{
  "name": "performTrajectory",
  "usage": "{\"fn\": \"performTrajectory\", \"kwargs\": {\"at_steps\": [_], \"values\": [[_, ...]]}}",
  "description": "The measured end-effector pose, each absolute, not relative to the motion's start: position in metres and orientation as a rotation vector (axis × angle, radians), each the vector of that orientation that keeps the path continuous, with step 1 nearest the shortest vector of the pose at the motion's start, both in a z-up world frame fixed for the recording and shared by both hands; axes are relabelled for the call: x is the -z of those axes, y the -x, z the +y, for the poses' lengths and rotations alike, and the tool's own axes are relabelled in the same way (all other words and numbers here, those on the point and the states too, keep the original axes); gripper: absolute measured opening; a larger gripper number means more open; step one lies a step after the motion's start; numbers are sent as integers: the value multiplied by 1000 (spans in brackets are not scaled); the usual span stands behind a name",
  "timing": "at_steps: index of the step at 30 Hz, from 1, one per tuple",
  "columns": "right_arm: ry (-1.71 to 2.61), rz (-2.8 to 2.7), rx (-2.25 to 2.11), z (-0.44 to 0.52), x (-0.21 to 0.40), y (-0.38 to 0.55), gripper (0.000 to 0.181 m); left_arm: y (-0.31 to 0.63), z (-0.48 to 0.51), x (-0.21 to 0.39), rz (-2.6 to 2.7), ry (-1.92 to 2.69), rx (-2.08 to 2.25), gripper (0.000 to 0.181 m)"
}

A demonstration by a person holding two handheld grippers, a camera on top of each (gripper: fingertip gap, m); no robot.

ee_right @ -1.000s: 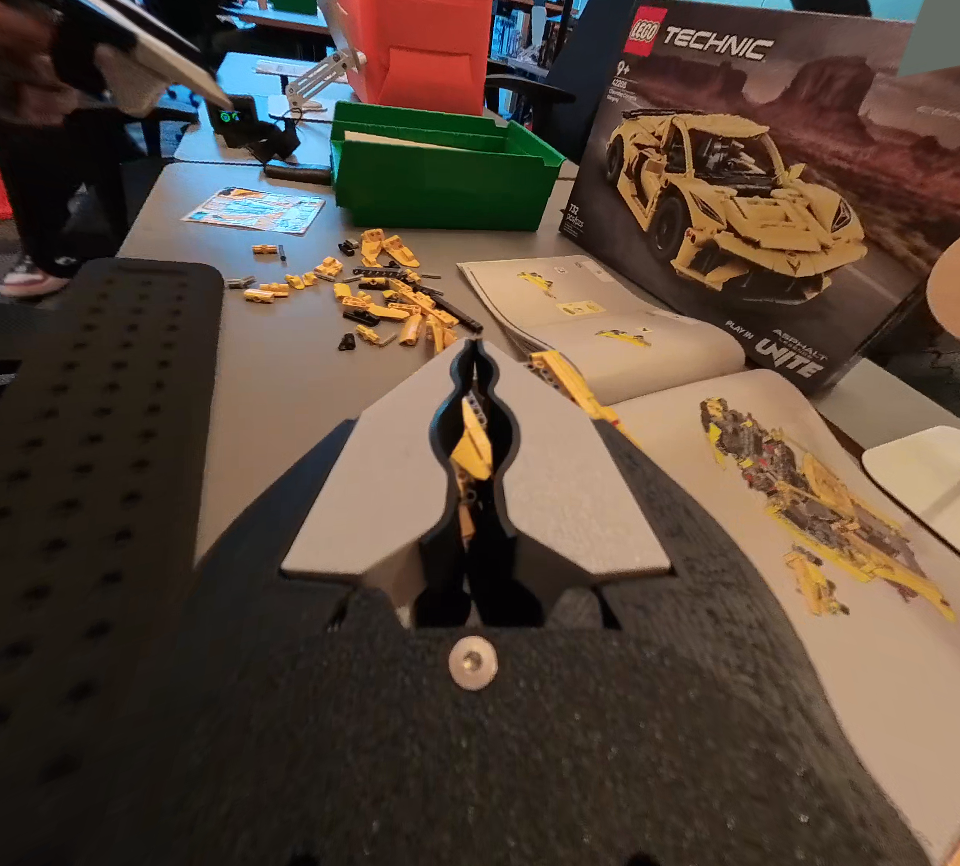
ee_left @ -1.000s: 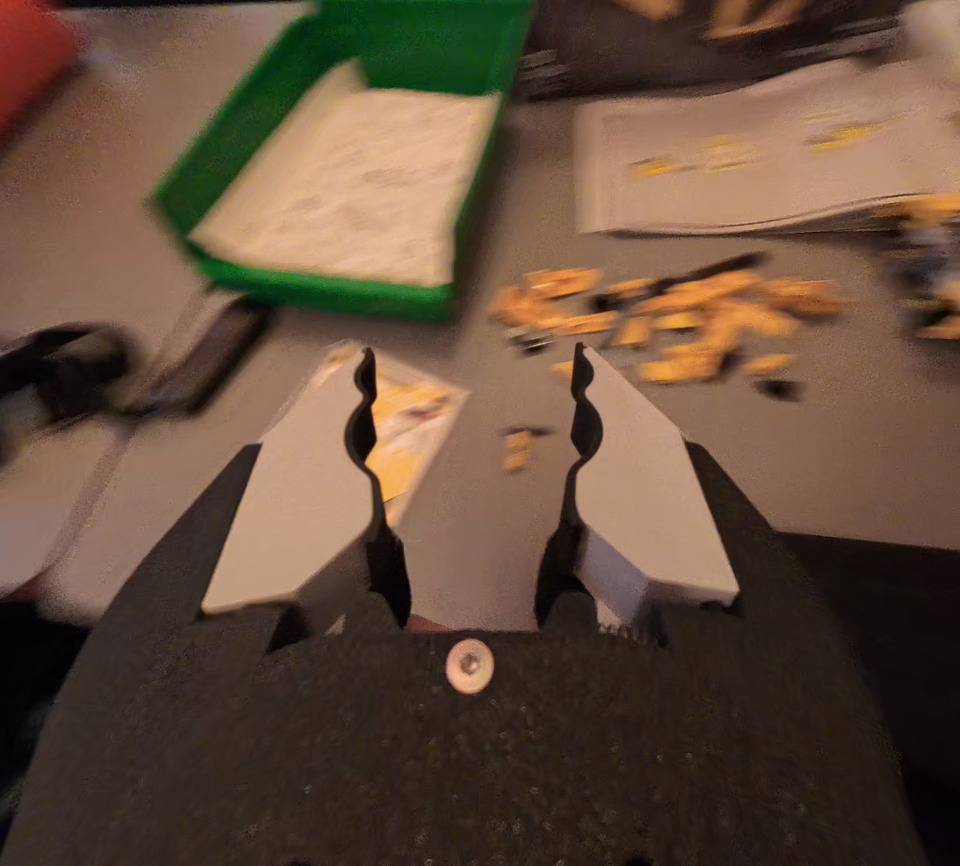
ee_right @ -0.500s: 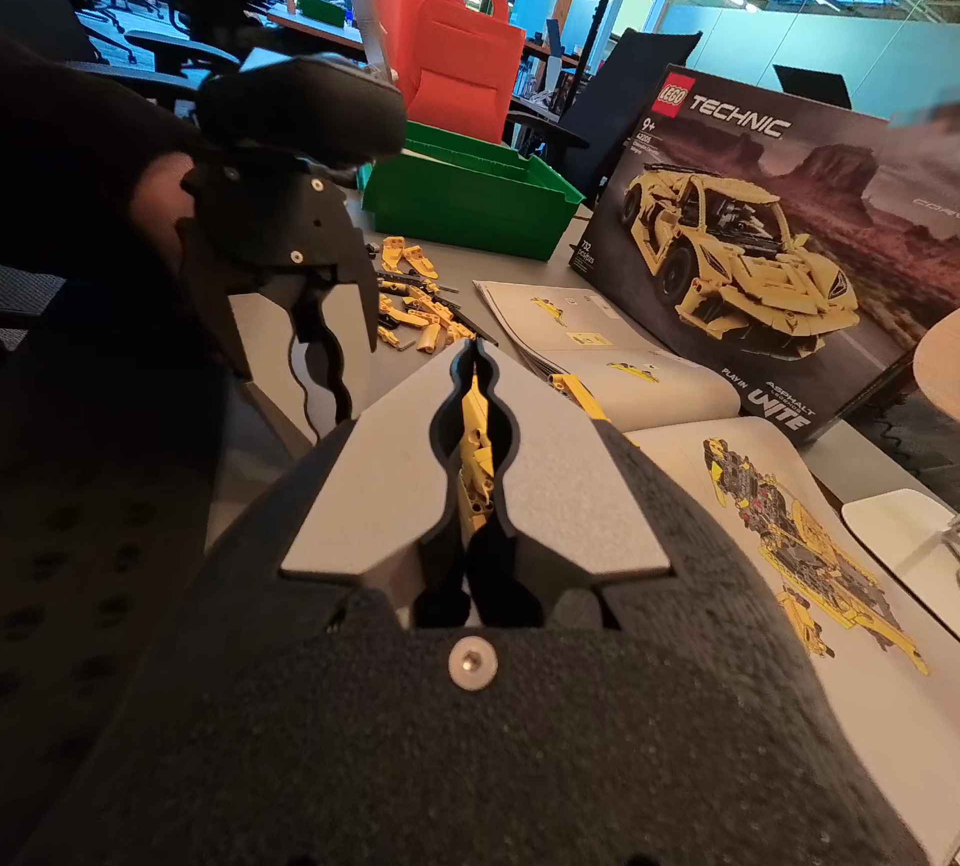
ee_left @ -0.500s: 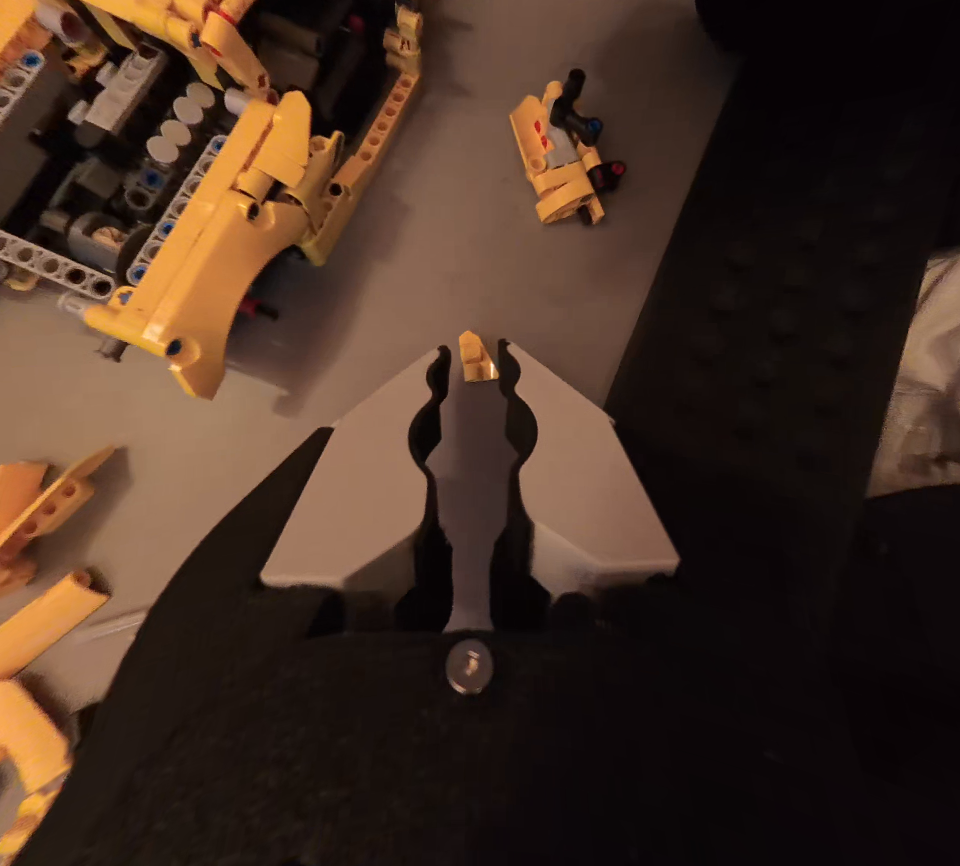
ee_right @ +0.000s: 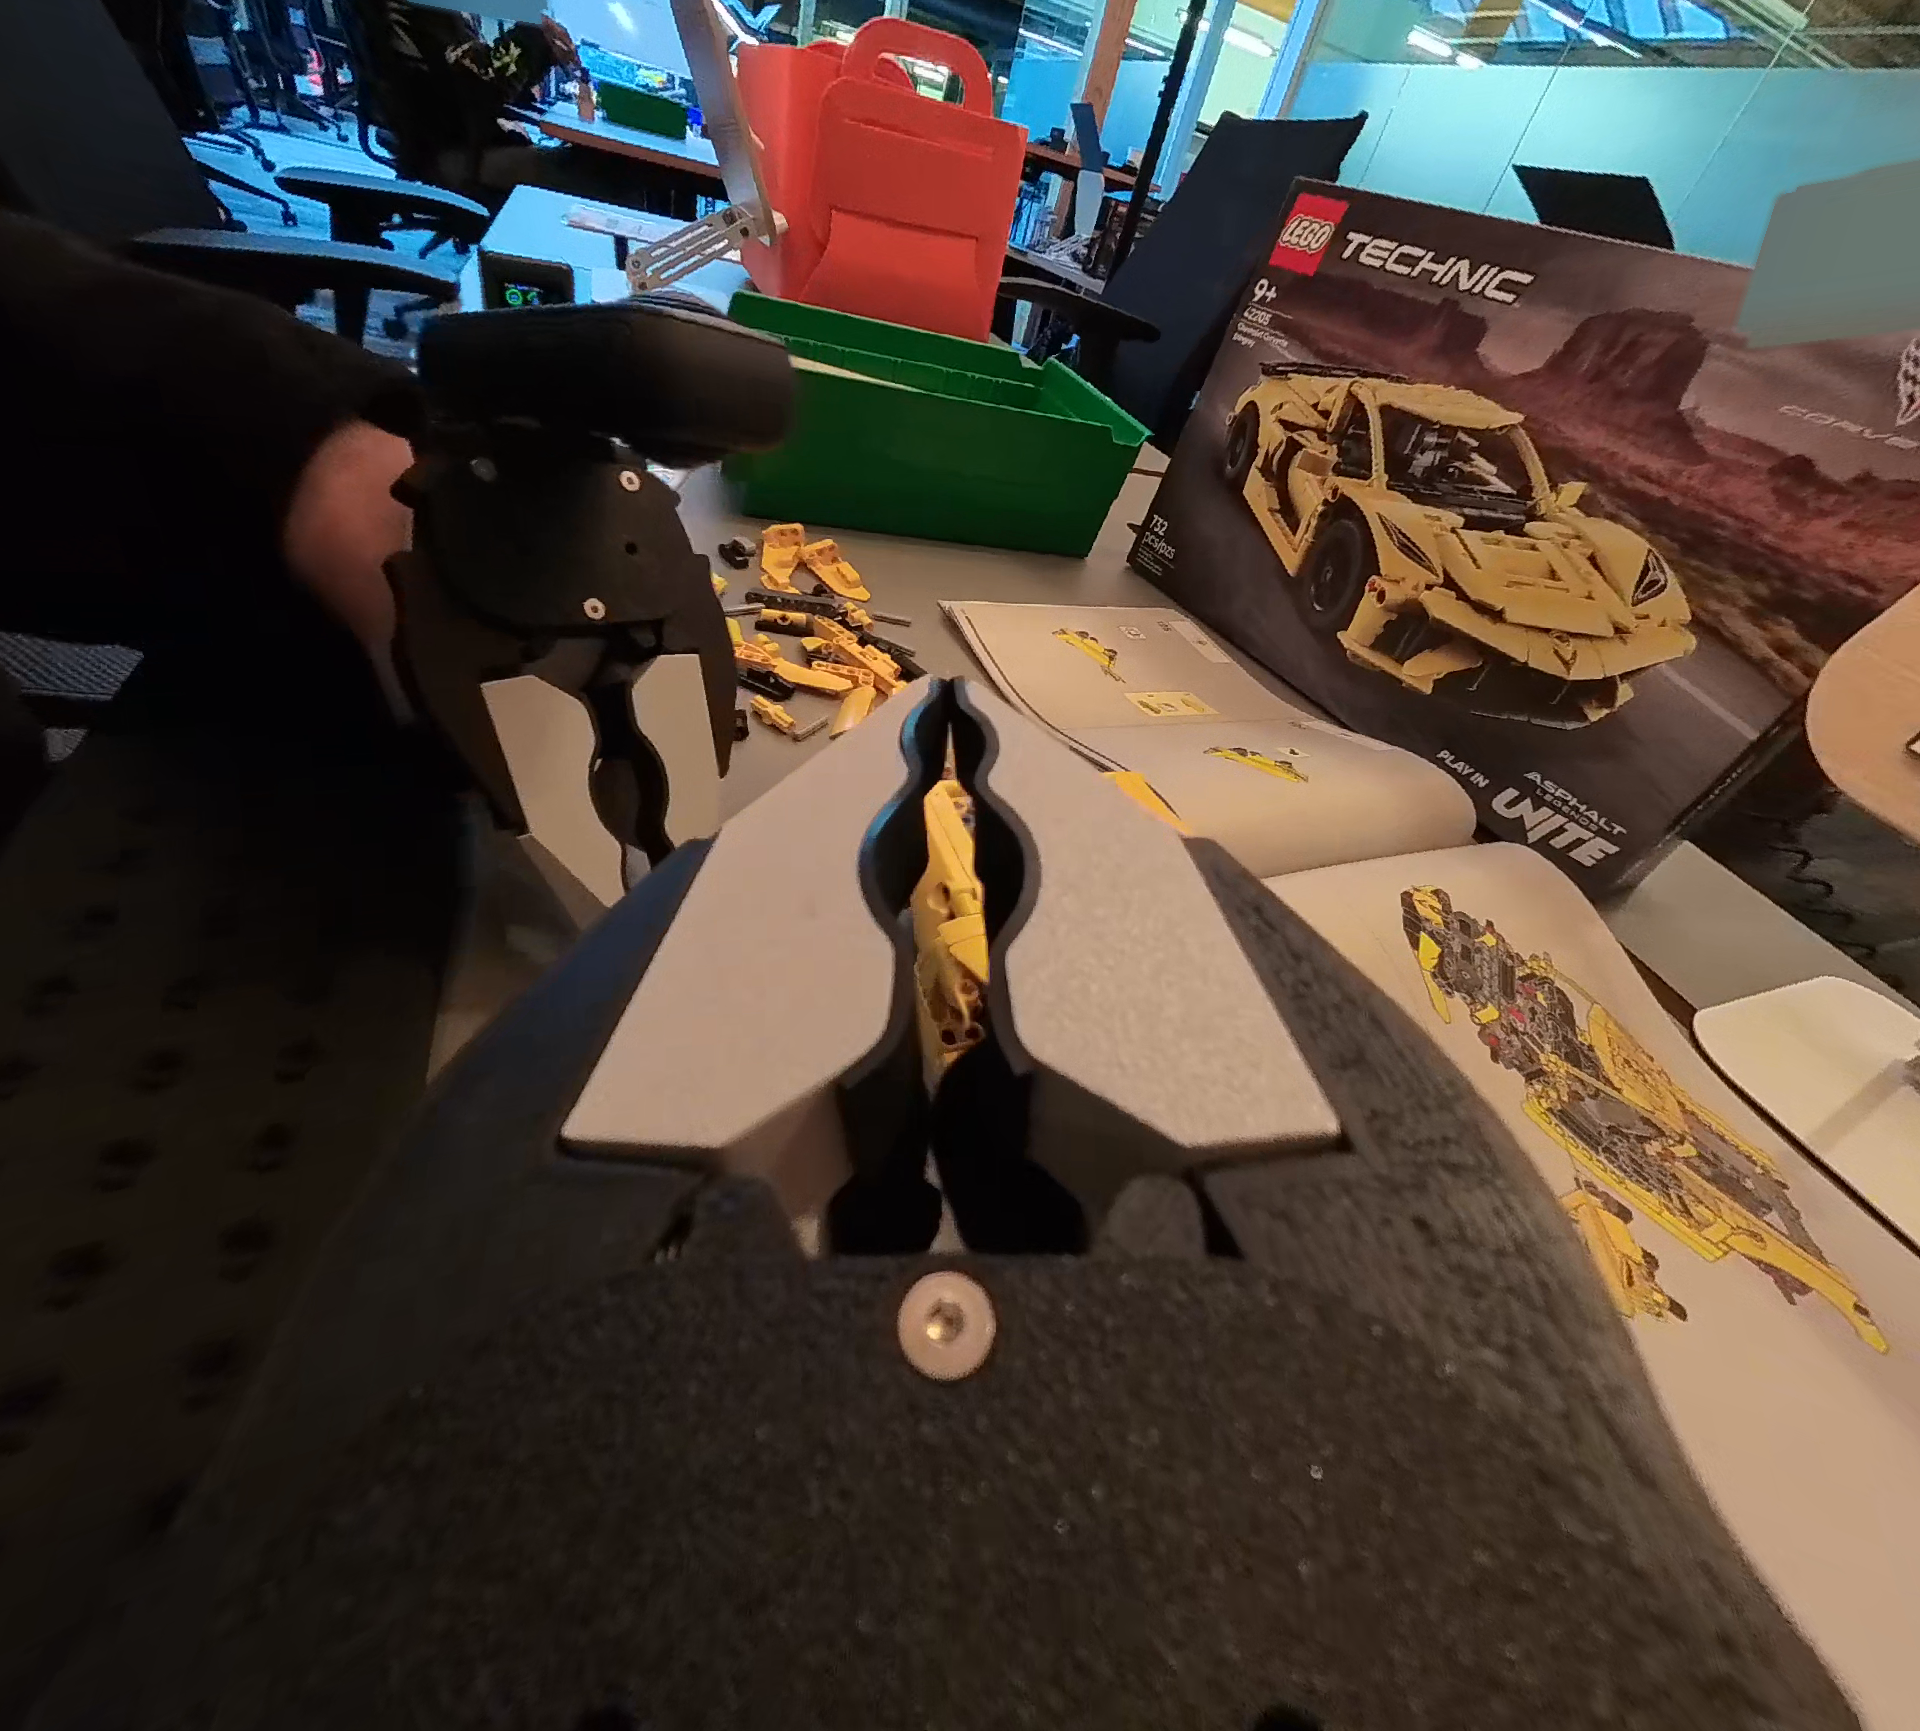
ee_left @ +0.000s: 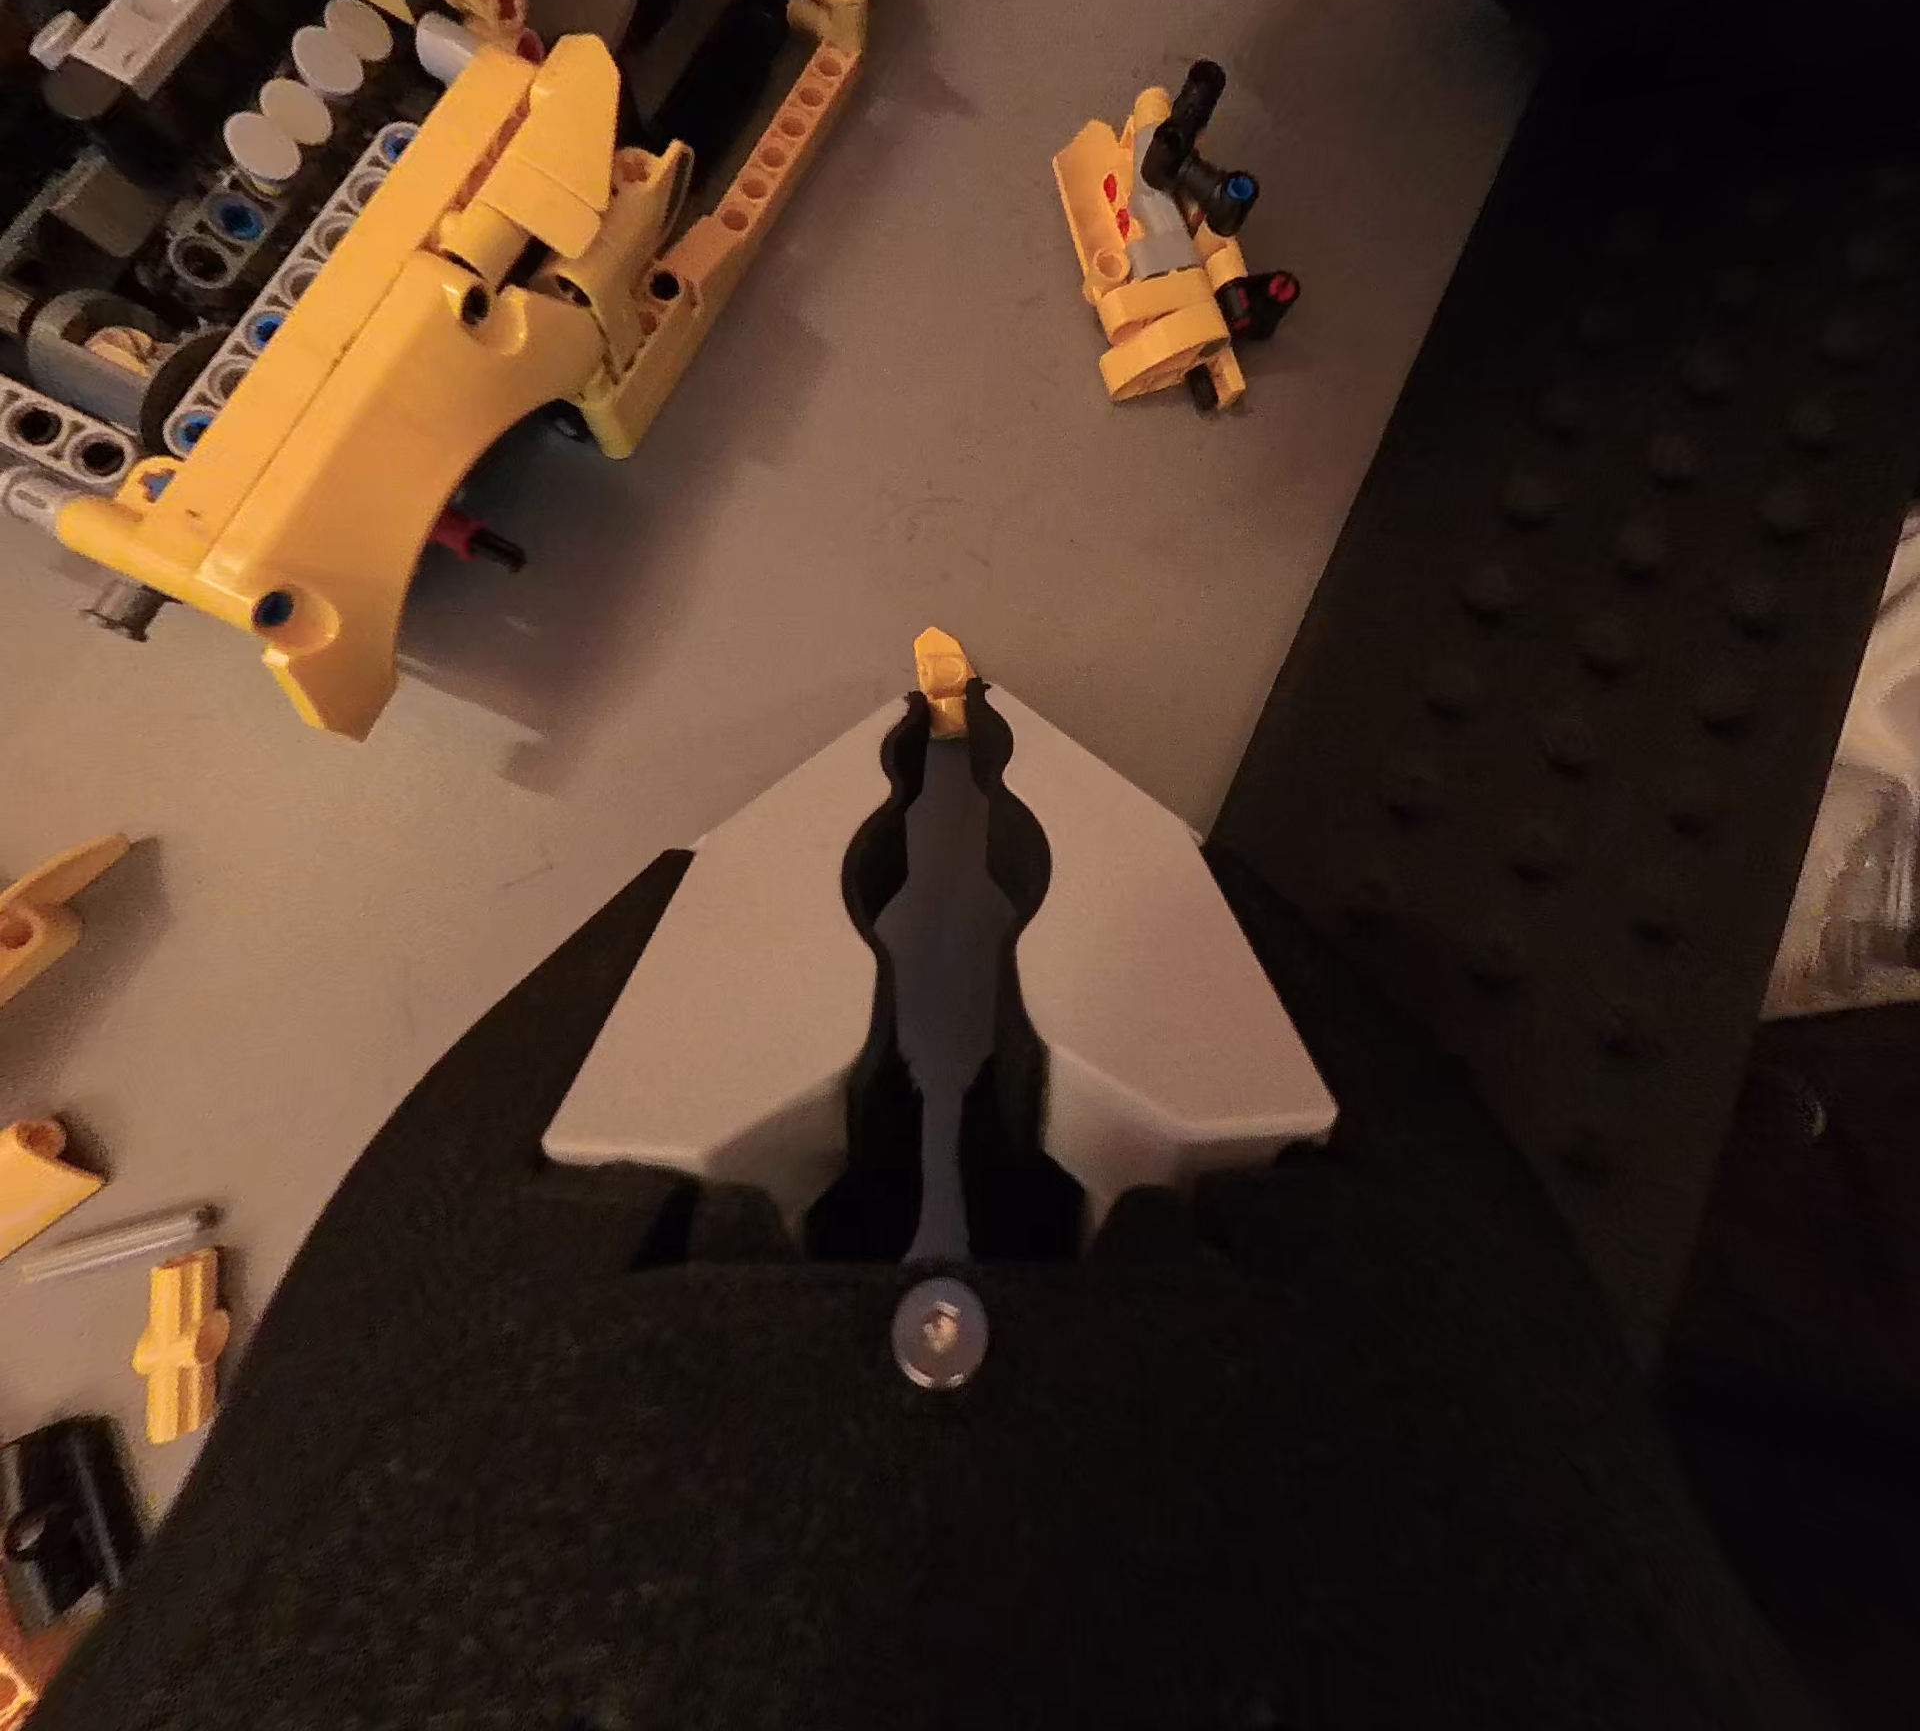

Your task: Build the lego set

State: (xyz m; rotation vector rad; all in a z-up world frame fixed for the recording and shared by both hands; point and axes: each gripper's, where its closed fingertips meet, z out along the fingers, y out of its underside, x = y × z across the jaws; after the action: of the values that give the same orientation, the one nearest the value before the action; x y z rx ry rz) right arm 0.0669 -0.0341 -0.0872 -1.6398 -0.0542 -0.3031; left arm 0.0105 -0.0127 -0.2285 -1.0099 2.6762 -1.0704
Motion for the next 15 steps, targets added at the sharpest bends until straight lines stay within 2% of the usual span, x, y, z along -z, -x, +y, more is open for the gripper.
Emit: {"fn": "performTrajectory", "kwargs": {"at_steps": [7, 11, 15], "values": [[1643, -47, 292, -32, 89, -67, 0, -17, -6, 214, 2543, 1096, 1178, 7], [1642, -77, 339, -30, 89, -65, 0, -43, 6, 167, 2239, 1295, 1621, 7], [1654, -92, 395, -28, 95, -69, 0, -54, 25, 118, 1941, 1295, 2045, 7]]}}
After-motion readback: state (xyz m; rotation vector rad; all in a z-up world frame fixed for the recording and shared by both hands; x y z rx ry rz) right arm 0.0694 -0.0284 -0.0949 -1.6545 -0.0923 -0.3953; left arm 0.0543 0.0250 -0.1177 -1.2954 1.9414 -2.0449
